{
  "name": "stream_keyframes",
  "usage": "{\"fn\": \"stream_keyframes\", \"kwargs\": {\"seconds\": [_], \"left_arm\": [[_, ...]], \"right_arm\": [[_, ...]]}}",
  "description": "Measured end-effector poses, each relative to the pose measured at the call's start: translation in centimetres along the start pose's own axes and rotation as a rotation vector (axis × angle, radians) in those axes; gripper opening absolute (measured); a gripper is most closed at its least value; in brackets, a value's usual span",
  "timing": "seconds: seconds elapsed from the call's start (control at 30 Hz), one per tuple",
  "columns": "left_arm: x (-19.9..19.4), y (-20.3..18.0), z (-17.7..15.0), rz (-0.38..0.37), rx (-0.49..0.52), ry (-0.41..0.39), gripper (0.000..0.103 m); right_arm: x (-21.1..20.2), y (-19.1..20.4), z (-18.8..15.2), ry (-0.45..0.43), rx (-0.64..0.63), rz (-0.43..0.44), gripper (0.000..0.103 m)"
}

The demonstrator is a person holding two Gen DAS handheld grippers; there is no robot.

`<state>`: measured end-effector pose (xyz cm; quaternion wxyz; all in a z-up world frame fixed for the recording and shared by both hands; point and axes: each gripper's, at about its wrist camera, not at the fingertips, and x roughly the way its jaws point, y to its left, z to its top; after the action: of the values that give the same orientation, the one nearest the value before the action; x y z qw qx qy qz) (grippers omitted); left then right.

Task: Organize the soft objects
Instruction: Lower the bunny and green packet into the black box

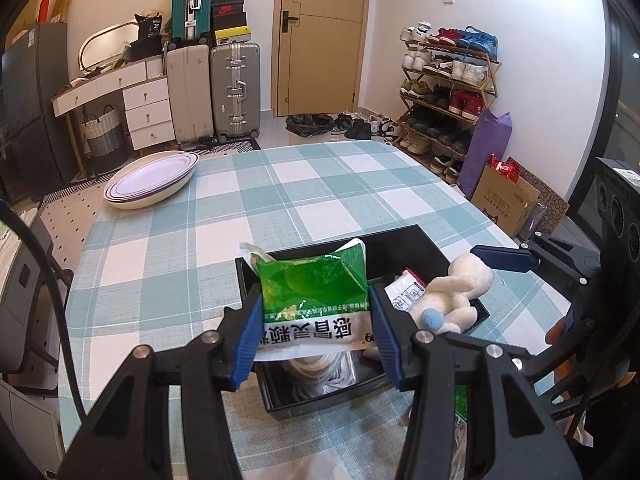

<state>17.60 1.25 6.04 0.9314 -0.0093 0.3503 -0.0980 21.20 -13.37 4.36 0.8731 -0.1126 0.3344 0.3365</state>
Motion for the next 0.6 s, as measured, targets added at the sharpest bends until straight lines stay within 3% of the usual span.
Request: {"fn": "stream_keyframes", "kwargs": {"seconds": [0.6], "left_arm": [[1.5,0.1,0.8,-0.006,-0.016,0.014,0.050]], "right_arm": [[2.7,0.2,0.5,0.029,-0.028,0.026,0.087]]}}
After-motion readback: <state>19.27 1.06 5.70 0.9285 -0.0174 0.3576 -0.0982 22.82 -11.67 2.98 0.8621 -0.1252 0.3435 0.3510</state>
